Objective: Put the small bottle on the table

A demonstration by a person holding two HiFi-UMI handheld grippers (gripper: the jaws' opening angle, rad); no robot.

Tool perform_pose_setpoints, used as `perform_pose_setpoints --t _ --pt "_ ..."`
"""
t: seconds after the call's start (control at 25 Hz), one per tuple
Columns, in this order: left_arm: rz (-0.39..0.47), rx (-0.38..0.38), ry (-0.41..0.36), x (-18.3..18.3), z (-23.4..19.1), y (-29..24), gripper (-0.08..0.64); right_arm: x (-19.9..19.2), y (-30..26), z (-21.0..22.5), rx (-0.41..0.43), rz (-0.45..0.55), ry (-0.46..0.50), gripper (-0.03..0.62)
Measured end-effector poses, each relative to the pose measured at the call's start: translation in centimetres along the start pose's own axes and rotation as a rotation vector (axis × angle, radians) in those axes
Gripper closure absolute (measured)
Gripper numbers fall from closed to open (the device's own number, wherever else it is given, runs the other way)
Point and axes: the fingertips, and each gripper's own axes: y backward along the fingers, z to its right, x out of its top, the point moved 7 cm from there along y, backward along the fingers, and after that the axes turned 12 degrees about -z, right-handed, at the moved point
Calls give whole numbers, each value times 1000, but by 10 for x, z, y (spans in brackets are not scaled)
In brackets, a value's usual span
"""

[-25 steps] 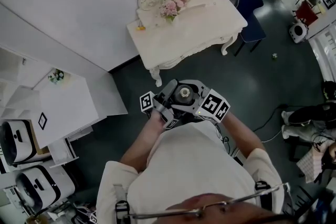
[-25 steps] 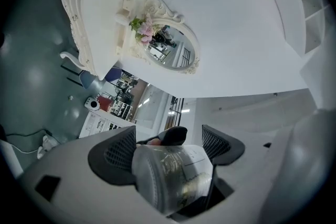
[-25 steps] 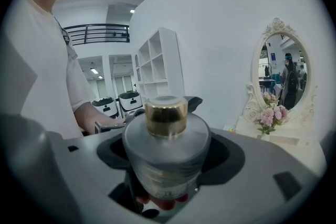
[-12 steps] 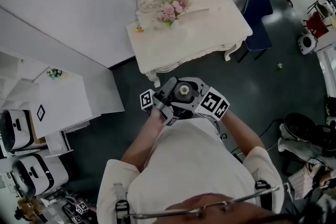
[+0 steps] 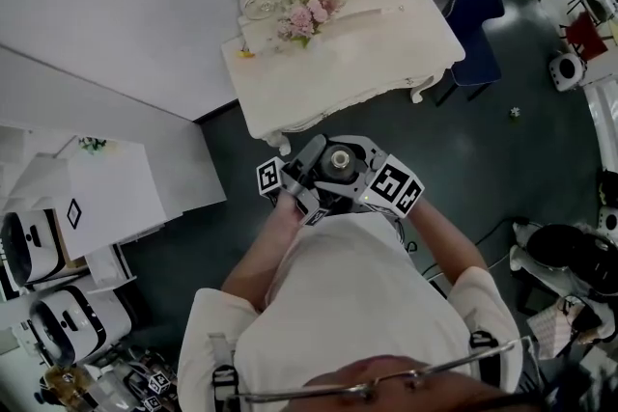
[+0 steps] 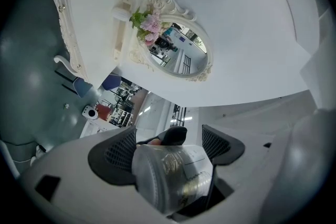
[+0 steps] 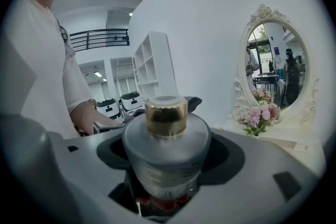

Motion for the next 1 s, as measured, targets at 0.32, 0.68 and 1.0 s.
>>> perform_pose_setpoints --t 0.32,0.68,1.0 --pt "-55 3 56 63 -4 -23 175 14 -19 59 -54 -25 -48 245" --pt "-87 28 61 143 10 -27 176 42 -63 119 -81 -34 -105 247" --pt "-61 75 103 202 11 2 176 54 -116 155 -103 -73 -131 247"
